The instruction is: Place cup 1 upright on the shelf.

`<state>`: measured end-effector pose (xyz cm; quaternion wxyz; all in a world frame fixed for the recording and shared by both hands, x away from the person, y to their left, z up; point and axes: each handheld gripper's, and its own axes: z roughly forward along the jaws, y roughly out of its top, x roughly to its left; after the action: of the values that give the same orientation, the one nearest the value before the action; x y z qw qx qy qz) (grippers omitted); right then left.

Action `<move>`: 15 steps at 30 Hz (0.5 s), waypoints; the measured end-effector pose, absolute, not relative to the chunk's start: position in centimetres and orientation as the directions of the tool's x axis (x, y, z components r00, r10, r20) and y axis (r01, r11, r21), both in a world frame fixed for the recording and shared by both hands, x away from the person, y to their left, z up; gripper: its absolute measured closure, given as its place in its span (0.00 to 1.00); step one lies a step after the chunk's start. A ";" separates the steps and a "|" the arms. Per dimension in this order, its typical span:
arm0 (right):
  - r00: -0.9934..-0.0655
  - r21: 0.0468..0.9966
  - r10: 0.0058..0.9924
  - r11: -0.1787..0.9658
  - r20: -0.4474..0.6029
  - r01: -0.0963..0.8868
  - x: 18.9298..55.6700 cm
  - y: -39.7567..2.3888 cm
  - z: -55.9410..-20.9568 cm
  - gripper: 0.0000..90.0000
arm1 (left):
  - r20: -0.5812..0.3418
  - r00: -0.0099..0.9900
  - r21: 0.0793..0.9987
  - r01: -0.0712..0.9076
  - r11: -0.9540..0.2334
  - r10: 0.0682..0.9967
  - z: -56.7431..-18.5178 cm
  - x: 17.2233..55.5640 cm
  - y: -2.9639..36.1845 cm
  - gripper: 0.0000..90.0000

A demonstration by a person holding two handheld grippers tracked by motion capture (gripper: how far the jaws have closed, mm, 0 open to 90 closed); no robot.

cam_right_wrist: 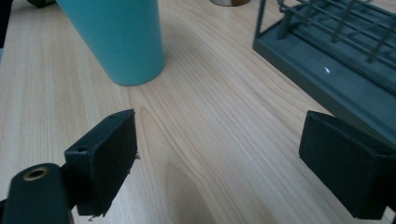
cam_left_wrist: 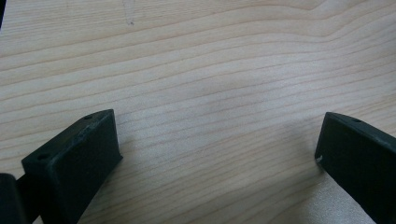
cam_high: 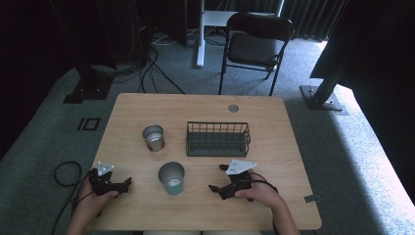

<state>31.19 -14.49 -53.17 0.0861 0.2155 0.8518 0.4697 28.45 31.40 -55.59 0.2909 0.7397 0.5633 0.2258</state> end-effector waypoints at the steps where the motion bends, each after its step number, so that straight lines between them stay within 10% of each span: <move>1: -0.895 0.839 0.443 0.465 0.055 0.282 31.2 -14.3 -53.1 0.12 | 0.006 0.263 0.685 0.702 -0.196 0.965 -55.6 28.4 31.4 0.00; 15: -0.922 0.852 0.386 0.469 0.041 0.234 31.1 -11.2 -52.7 0.12 | 0.006 0.263 0.685 0.702 -0.195 0.965 -55.6 28.5 31.4 0.00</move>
<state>31.09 -11.22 -52.70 0.0785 0.1815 0.8533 0.4824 28.45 31.39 -55.59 0.2912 0.7394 0.5634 0.2257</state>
